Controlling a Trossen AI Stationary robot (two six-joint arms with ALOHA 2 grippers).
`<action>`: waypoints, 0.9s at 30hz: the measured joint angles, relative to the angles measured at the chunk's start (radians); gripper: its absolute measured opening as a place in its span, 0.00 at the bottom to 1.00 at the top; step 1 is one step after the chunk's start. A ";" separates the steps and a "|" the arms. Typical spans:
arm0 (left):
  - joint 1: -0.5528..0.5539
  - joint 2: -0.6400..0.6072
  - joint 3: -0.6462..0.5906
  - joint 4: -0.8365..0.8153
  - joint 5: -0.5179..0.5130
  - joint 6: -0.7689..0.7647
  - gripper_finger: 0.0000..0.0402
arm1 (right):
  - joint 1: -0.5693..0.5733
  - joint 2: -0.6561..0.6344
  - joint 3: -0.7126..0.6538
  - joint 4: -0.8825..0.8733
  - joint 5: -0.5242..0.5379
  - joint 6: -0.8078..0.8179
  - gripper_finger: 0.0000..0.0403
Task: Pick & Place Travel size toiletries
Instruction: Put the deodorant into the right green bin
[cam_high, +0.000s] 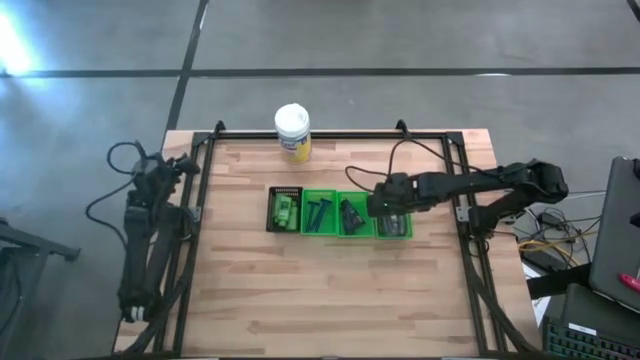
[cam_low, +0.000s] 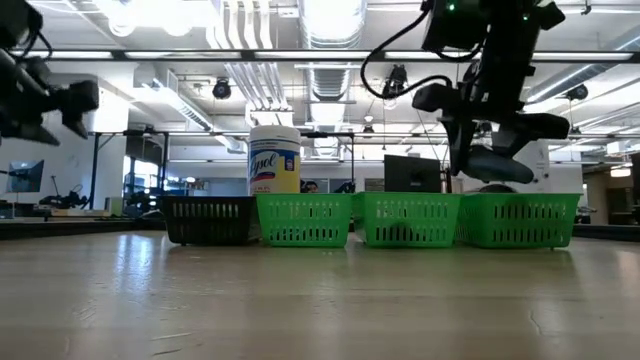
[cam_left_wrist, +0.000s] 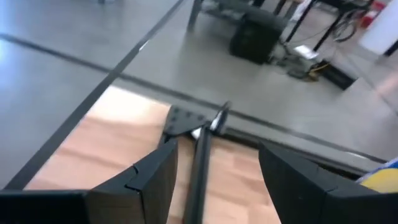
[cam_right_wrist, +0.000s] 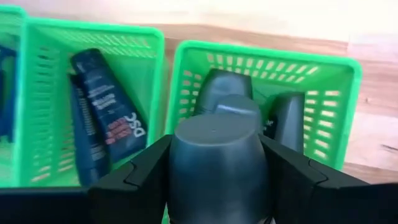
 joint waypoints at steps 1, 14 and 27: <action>0.010 -0.002 -0.017 0.001 0.000 -0.004 0.57 | 0.001 0.009 -0.001 0.000 -0.002 0.003 0.51; 0.049 -0.004 -0.195 -0.077 0.072 -0.010 0.57 | 0.001 0.051 -0.044 -0.017 0.043 0.056 0.59; 0.037 -0.004 -0.195 -0.076 0.073 -0.011 0.57 | 0.002 0.045 0.006 0.021 0.055 -0.039 0.79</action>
